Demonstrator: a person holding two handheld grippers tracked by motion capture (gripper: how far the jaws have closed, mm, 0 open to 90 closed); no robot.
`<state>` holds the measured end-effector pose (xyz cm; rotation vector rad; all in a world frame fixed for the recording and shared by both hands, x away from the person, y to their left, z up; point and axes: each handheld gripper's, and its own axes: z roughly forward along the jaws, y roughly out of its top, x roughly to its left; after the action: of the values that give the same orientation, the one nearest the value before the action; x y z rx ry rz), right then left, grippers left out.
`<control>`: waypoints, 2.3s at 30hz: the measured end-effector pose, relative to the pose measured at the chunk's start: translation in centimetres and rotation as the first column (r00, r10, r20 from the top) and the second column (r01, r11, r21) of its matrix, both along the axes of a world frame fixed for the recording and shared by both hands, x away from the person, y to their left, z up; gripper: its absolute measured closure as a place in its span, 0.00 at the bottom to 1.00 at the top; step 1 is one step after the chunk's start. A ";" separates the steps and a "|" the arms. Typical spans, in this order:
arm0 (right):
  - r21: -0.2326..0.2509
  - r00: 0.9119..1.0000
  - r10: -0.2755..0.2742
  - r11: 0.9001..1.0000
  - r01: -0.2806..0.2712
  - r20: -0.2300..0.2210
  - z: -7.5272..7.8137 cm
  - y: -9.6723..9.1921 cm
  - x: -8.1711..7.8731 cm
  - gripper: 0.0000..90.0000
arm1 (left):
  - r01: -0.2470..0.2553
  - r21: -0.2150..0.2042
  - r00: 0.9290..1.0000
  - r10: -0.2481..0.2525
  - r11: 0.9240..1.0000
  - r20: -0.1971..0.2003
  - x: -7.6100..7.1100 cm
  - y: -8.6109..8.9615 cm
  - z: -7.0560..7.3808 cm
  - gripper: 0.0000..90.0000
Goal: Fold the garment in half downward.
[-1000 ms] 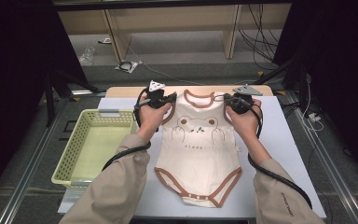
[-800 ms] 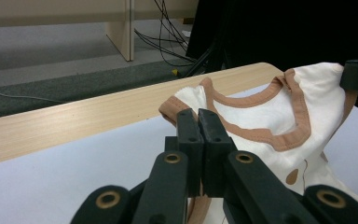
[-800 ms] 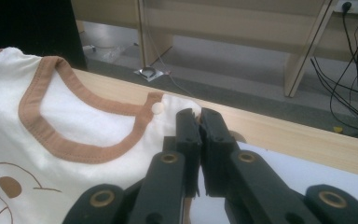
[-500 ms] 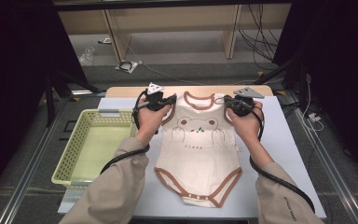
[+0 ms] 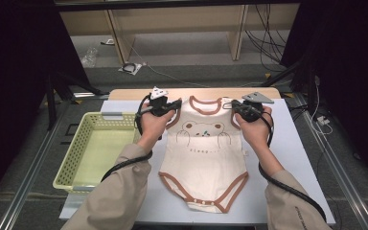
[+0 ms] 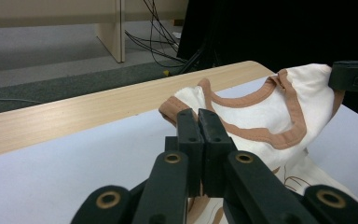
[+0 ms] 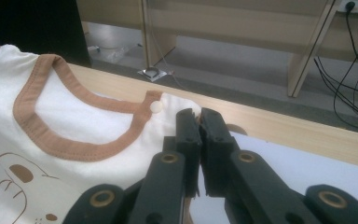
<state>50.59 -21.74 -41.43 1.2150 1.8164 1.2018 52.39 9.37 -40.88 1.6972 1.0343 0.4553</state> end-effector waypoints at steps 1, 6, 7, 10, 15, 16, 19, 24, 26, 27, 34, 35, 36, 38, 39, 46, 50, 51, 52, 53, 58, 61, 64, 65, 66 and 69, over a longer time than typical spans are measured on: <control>-0.002 1.000 0.002 1.000 -0.002 0.001 0.0 0.0 0.0 0.97 | 0.002 0.001 1.000 -0.002 1.000 0.001 0.0 0.0 0.0 0.98; -0.002 1.000 0.002 1.000 -0.002 0.004 -0.1 0.0 -0.3 0.97 | 0.006 -0.004 1.000 -0.006 1.000 0.001 -0.2 0.2 0.0 0.98; -0.004 1.000 0.003 1.000 -0.003 0.005 -0.1 -0.1 -0.3 0.97 | 0.006 -0.005 1.000 -0.006 1.000 0.002 -0.3 0.2 0.0 0.98; -0.003 1.000 0.003 1.000 -0.003 0.006 -0.2 -0.2 -0.5 0.97 | 0.008 -0.006 1.000 -0.008 1.000 0.004 -0.4 0.2 -0.1 0.98; -0.004 1.000 0.005 1.000 -0.005 0.004 -0.4 -0.4 -0.8 0.97 | 0.017 -0.008 1.000 -0.017 1.000 0.005 -0.7 0.2 -0.2 0.98; -0.004 1.000 0.005 1.000 -0.005 0.003 -0.4 -0.4 -0.8 0.97 | 0.019 -0.007 1.000 -0.019 1.000 0.005 -0.8 0.3 -0.1 0.98; -0.002 1.000 0.007 1.000 -0.007 0.007 -0.5 -0.5 -0.9 0.97 | 0.022 -0.007 1.000 -0.022 1.000 0.007 -0.9 0.3 -0.1 0.98; -0.002 1.000 0.010 1.000 -0.010 0.007 -0.6 -0.5 -1.2 0.97 | 0.027 -0.005 1.000 -0.027 1.000 0.008 -1.1 0.4 -0.3 0.98; 0.000 1.000 0.011 1.000 -0.011 0.008 -0.6 -0.5 -1.3 0.97 | 0.028 -0.005 1.000 -0.028 1.000 0.009 -1.2 0.4 -0.4 0.98; 0.000 1.000 0.011 1.000 -0.011 0.008 -0.6 -0.5 -1.3 0.97 | 0.029 -0.008 1.000 -0.029 1.000 0.009 -1.3 0.4 -0.5 0.98; 0.000 1.000 0.019 1.000 -0.019 0.012 -0.6 -0.5 -1.7 0.97 | 0.036 -0.005 0.999 -0.036 0.999 0.013 -1.7 0.6 -0.6 0.98; -0.002 1.000 0.020 1.000 -0.020 0.014 -0.7 -0.5 -1.8 0.97 | 0.037 -0.005 0.999 -0.037 0.999 0.014 -1.8 0.6 -0.6 0.98; -0.001 1.000 0.021 1.000 -0.021 0.014 -0.7 -0.5 -1.8 0.97 | 0.037 -0.005 0.999 -0.037 0.999 0.018 -1.8 0.7 -0.6 0.98; 0.000 1.000 0.023 1.000 -0.023 0.014 -0.7 -0.5 -1.9 0.97 | 0.041 -0.001 0.999 -0.041 0.999 0.020 -2.0 0.7 -0.6 0.98; 0.000 1.000 0.022 1.000 -0.022 0.014 -0.7 -0.5 -2.0 0.97 | 0.043 -0.001 0.999 -0.043 0.999 0.020 -2.0 0.7 -0.6 0.98; -0.002 1.000 0.024 1.000 -0.024 0.019 -0.8 -0.6 -2.3 0.97 | 0.048 0.006 0.998 -0.049 0.999 0.028 -2.4 0.7 -0.5 0.98; 0.000 1.000 0.025 1.000 -0.025 0.016 -0.9 -0.7 -2.5 0.97 | 0.051 0.008 0.998 -0.051 0.999 0.032 -2.7 0.6 -0.6 0.98; -0.001 1.000 0.025 1.000 -0.025 0.016 -1.0 -0.7 -2.6 0.97 | 0.051 0.010 0.998 -0.052 0.999 0.033 -2.7 0.6 -0.6 0.98; -0.001 1.000 0.025 1.000 -0.025 0.015 -1.0 -0.7 -2.6 0.97 | 0.052 0.010 0.998 -0.052 0.999 0.033 -2.7 0.6 -0.6 0.98; 0.000 1.000 0.023 1.000 -0.023 0.015 -1.0 -0.7 -2.7 0.97 | 0.053 0.011 0.998 -0.053 0.999 0.033 -2.8 0.6 -0.7 0.98; 0.000 1.000 0.027 1.000 -0.027 0.015 -1.1 -0.7 -2.9 0.97 | 0.056 0.011 0.998 -0.056 0.998 0.034 -3.0 0.7 -0.7 0.98; 0.003 0.999 0.030 1.000 -0.030 0.012 -1.2 -0.7 -3.0 0.97 | 0.059 0.007 0.998 -0.060 0.998 0.036 -3.2 0.8 -0.7 0.98; -0.001 0.999 0.034 0.999 -0.034 0.016 -1.3 -0.7 -3.2 0.97 | 0.064 0.004 0.997 -0.064 0.998 0.034 -3.4 0.8 -0.7 0.98; 0.001 0.999 0.034 0.999 -0.034 0.015 -1.3 -0.8 -3.3 0.97 | 0.067 0.006 0.997 -0.067 0.998 0.035 -3.4 0.8 -0.8 0.98; 0.003 0.999 0.032 0.999 -0.032 0.015 -1.3 -0.7 -3.3 0.97 | 0.068 0.008 0.997 -0.069 0.998 0.034 -3.5 0.8 -0.8 0.98; 0.004 0.999 0.031 1.000 -0.031 0.015 -1.3 -0.8 -3.5 0.97 | 0.072 0.013 0.997 -0.072 0.997 0.035 -3.6 0.9 -0.9 0.98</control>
<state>47.13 -22.53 -42.76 1.1808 1.8290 1.2293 48.75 10.27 -41.74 1.7253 0.9430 0.4443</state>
